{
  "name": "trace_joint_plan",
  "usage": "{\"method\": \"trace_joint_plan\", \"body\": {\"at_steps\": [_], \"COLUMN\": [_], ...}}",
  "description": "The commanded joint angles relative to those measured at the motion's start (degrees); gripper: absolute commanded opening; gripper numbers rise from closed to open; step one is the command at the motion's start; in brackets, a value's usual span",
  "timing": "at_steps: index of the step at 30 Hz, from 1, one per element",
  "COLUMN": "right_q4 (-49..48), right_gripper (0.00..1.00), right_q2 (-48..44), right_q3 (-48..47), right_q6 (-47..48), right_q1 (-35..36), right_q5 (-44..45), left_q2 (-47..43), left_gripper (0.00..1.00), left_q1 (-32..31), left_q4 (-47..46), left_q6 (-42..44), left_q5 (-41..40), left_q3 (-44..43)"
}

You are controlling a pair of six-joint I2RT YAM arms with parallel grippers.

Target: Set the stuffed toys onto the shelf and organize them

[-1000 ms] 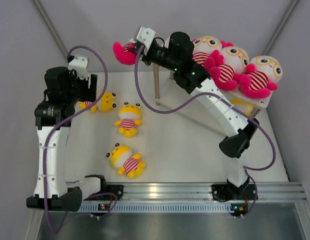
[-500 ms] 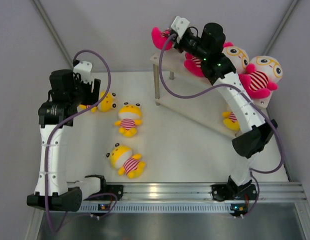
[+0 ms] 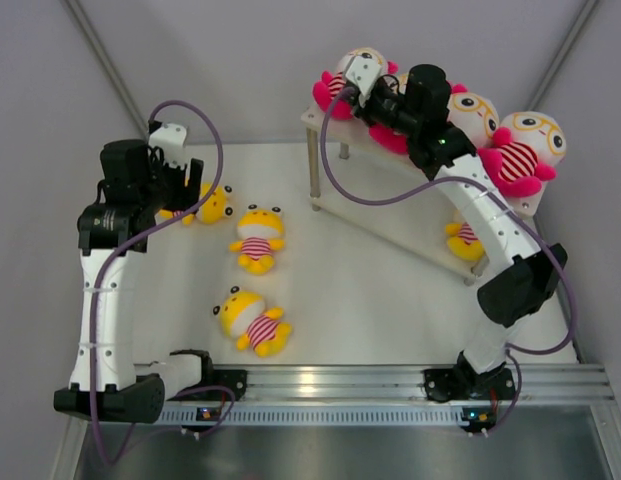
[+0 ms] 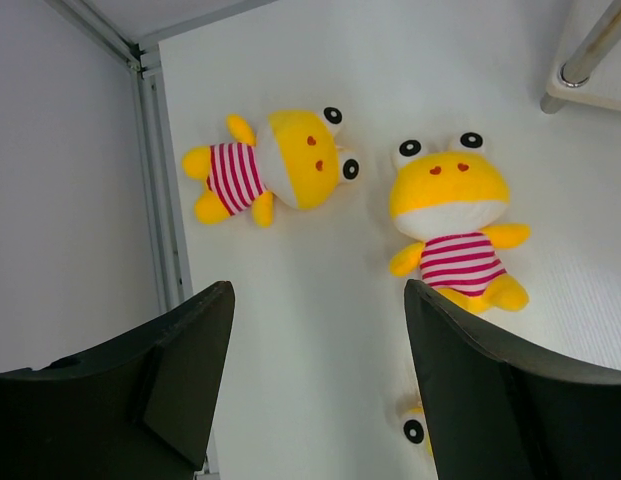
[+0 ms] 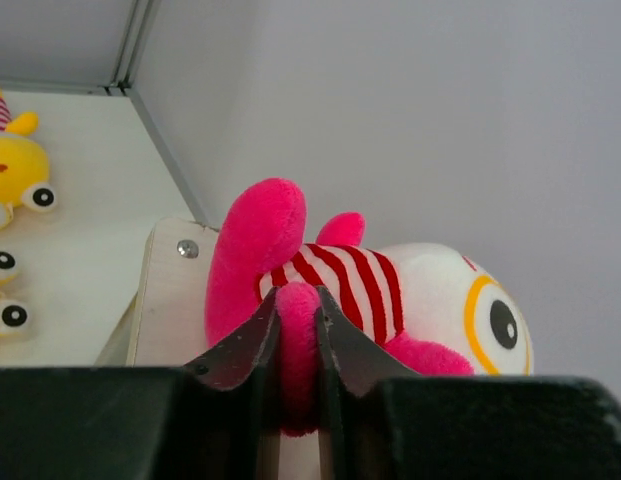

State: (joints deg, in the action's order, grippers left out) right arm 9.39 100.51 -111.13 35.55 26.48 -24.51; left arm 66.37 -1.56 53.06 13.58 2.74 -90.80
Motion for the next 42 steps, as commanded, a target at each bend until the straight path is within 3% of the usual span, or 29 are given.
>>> {"method": "trace_joint_plan", "body": {"at_steps": [1,2,3,6,13,19,23,25,31,42], "right_q4": [-3.14,-3.58,-4.63,-6.39,-7.01,-4.83,11.13,13.72,5.21,6.44], "right_gripper": [0.17,0.25,0.45,0.71,0.99,1.00,0.99,0.99,0.96,0.89], "right_q2": [-5.31,-5.67,-6.11,-7.61,-10.67,-16.29,-19.12,-19.65,-18.08,-2.87], "right_q3": [2.58,3.89,4.34,4.70,1.89,3.28,10.04,16.69,35.42,38.88], "right_q6": [0.31,0.05,-0.39,-2.67,-4.96,-3.74,5.02,6.02,-2.93,-0.05], "right_q1": [-0.82,-0.82,-0.82,-0.73,0.41,7.35,15.68,19.12,27.65,37.85], "right_q5": [0.42,0.43,0.43,0.08,2.52,5.27,-7.28,-10.11,-10.55,-5.81], "left_q2": [-0.98,-0.89,-0.80,-0.54,-0.80,-1.15,-1.77,-2.56,-5.02,-8.18], "left_gripper": [0.75,0.75,0.75,0.75,0.75,0.76,0.76,0.77,0.77,0.77], "left_q1": [0.16,0.16,0.16,0.16,0.16,0.16,0.51,0.95,3.05,6.84], "left_q4": [-0.50,-0.50,-0.41,-0.50,-0.41,-0.50,-0.50,-0.59,-0.50,-0.59], "left_q6": [0.74,0.74,0.74,0.92,2.15,2.59,2.76,2.94,3.12,2.68], "left_q5": [1.30,1.73,2.44,3.75,4.55,2.27,2.35,2.01,-1.77,-4.15], "left_q3": [0.89,1.07,1.33,3.43,10.38,16.35,20.57,21.72,27.68,33.76]}}
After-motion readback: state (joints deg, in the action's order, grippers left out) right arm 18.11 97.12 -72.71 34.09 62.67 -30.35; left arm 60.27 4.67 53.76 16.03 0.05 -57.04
